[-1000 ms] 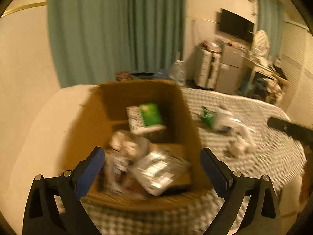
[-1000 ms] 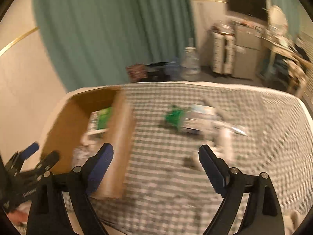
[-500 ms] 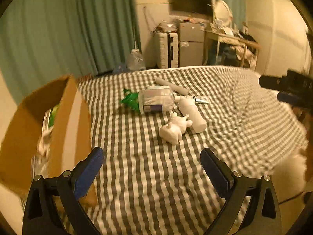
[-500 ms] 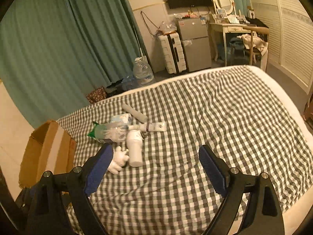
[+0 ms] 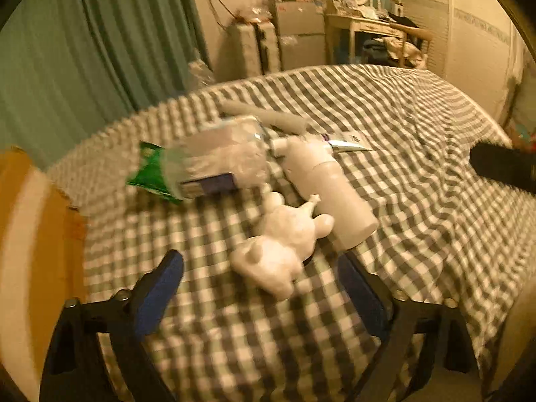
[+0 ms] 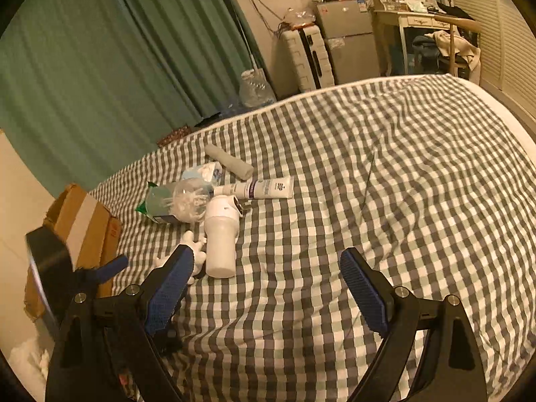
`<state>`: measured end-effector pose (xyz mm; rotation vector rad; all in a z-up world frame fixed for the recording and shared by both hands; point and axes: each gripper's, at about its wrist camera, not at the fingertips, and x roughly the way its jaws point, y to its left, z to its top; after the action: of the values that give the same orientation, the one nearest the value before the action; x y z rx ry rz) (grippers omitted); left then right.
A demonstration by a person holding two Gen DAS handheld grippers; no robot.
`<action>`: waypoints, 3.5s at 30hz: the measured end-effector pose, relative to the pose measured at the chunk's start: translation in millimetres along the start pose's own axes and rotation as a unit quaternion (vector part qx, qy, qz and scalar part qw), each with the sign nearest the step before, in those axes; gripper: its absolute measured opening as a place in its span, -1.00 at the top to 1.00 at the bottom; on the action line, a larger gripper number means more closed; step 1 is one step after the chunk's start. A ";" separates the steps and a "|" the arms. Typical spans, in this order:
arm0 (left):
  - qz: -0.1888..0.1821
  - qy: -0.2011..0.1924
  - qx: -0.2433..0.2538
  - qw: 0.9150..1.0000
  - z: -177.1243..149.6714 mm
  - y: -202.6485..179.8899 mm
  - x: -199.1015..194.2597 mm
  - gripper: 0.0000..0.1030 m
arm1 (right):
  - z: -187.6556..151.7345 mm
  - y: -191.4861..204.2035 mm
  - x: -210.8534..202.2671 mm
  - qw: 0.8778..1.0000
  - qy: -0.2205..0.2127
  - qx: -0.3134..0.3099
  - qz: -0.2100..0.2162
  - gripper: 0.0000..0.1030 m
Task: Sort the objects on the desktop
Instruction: 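Grasp the white figurine with the left gripper while the right grasps the white hair dryer, then carry the figurine and hair dryer into the cardboard box and release both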
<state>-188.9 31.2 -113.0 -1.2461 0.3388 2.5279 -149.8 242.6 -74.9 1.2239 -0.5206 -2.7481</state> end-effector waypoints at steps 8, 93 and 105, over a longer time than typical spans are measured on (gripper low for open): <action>-0.108 0.007 -0.131 0.985 -2.8 46.7 15.4 -0.16 | 10.0 -3.5 40.1 0.998 0.039 0.033 0.047 -0.74; -0.002 -0.056 -0.256 0.965 -82.9 90.5 -73.5 0.10 | -37.9 65.4 39.9 0.995 0.037 -0.096 -0.012 -0.31; 0.016 -0.028 -0.222 0.975 -82.1 76.7 -63.2 0.10 | -46.4 76.4 75.7 0.989 0.082 -0.123 -0.025 0.00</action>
<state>-120.8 -78.0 -105.5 -1.3181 -0.2373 2.7531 -171.2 142.0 -131.0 1.3972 -0.1307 -2.6207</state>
